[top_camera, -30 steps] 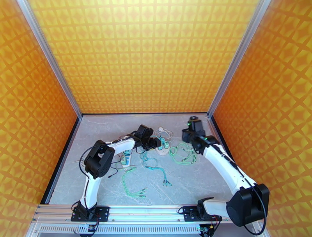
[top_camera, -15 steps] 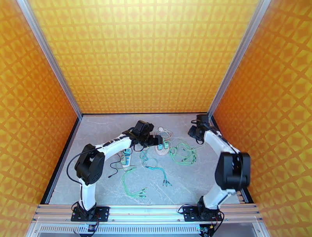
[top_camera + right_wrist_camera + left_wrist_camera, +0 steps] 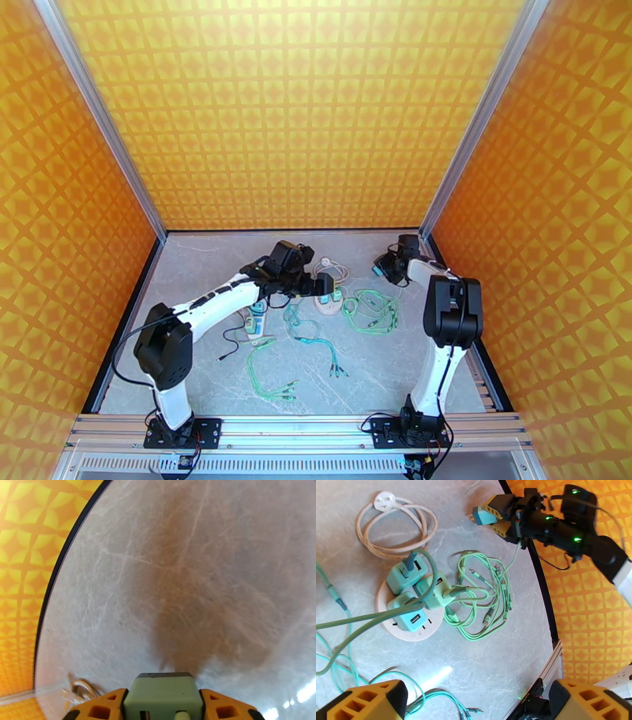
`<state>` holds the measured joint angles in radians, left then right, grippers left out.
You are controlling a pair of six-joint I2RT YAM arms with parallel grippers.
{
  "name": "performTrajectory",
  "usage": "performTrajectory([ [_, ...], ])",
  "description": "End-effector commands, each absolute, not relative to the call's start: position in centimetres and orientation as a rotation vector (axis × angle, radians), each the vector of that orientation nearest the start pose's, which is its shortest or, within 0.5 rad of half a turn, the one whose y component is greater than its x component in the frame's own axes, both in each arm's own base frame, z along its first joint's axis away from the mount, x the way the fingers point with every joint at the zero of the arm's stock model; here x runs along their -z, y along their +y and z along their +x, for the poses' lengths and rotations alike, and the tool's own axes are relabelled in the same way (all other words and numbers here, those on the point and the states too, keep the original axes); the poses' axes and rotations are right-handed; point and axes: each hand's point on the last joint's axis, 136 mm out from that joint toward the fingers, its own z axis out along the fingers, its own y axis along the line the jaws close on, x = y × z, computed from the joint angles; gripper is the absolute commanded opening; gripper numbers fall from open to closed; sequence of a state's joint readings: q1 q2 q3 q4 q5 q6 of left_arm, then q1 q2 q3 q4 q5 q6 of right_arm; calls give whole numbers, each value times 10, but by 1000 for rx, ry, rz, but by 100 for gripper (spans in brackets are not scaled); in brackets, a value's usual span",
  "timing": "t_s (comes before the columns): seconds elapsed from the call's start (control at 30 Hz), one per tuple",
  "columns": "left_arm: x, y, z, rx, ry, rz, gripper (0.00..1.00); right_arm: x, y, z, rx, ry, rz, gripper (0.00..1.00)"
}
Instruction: Pull the plug off the socket
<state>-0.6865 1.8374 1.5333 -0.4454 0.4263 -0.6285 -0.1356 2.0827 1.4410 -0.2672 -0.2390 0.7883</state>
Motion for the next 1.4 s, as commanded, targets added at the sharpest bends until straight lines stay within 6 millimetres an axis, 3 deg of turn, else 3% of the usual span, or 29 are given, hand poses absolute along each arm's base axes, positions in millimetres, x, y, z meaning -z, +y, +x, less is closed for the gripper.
performTrajectory([
  [0.0, -211, -368, 356, 1008, 2490, 315, 99, -55, -26, 543, -673, 2271, 1066, 50],
  [0.2, -217, -350, 375, 966, 2467, 235, 99, -70, -22, 532, -682, 2276, 1034, 67],
  [0.33, -221, -334, 385, 949, 2443, 220, 99, -81, -19, 510, -679, 2279, 1032, 77],
  [0.57, -225, -318, 385, 990, 2424, 277, 99, -112, -2, 464, -610, 2318, 946, 77],
  [0.97, -209, -310, 351, 1057, 2448, 352, 97, -181, 71, 391, -389, 2413, 503, 64],
  [1.13, -208, -309, 340, 1092, 2467, 359, 97, -180, 102, 377, -330, 2504, 292, 56],
  [1.37, -203, -309, 337, 1108, 2462, 341, 95, -152, 130, 381, -245, 2667, 39, 51],
])
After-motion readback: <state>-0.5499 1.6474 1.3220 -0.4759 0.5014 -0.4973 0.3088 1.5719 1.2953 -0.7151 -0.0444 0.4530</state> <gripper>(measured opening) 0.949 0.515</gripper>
